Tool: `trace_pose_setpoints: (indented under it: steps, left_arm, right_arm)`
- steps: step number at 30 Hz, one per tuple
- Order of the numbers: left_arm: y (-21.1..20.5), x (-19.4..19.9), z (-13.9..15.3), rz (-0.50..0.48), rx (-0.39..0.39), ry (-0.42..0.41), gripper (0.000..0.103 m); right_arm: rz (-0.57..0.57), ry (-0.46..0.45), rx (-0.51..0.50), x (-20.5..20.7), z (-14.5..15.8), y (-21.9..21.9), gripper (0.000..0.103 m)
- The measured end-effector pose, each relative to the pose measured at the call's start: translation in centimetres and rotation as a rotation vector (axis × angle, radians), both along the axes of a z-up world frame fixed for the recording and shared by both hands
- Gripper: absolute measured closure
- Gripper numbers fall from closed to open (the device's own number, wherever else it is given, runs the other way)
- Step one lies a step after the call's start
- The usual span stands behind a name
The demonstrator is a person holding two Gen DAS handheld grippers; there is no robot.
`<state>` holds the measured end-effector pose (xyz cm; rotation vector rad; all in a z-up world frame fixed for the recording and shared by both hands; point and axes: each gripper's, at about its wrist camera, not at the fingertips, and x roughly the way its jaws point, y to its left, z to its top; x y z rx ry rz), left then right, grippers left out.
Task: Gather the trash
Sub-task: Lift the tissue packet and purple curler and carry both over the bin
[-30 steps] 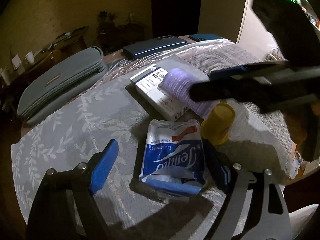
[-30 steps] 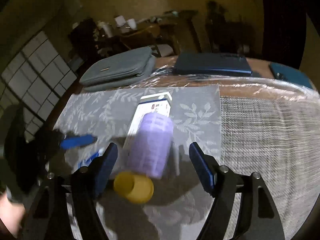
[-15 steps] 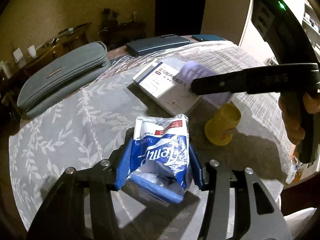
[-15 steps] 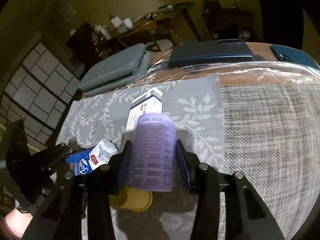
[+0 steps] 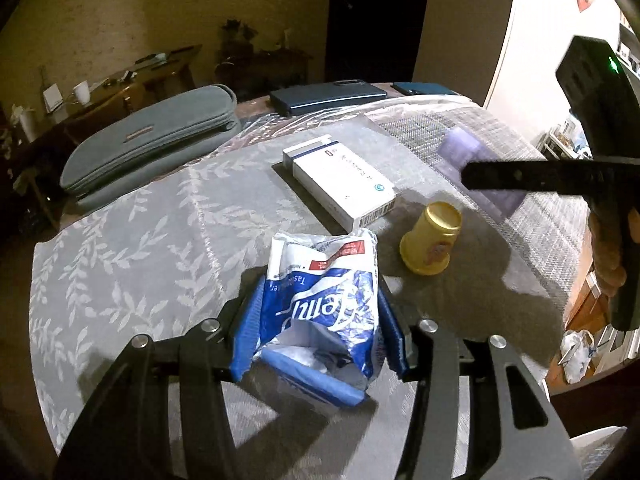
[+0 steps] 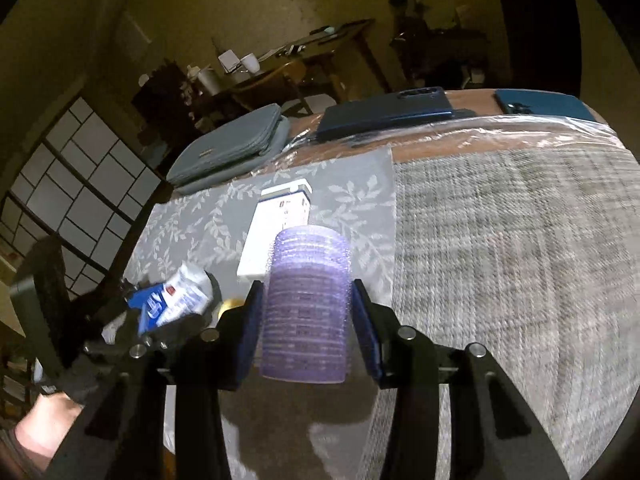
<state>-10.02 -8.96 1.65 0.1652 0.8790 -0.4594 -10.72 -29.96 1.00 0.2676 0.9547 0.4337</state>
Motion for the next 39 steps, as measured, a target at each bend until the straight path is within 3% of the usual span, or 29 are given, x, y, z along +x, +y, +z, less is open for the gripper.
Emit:
trace_pose_setpoints:
  steps: [18, 39]
  left_arm:
    - [0.1, -5.1, 1.1, 0.070, 0.003, -0.005, 0.051]
    - [-0.8, -12.3, 1.2, 0.072, 0.013, 0.012, 0.051]
  right_arm:
    - [0.032, -0.026, -0.035, -7.7, 0.7, 0.4, 0.060]
    - [0.102, -0.029, -0.054, -14.9, 0.6, 1.7, 0.060]
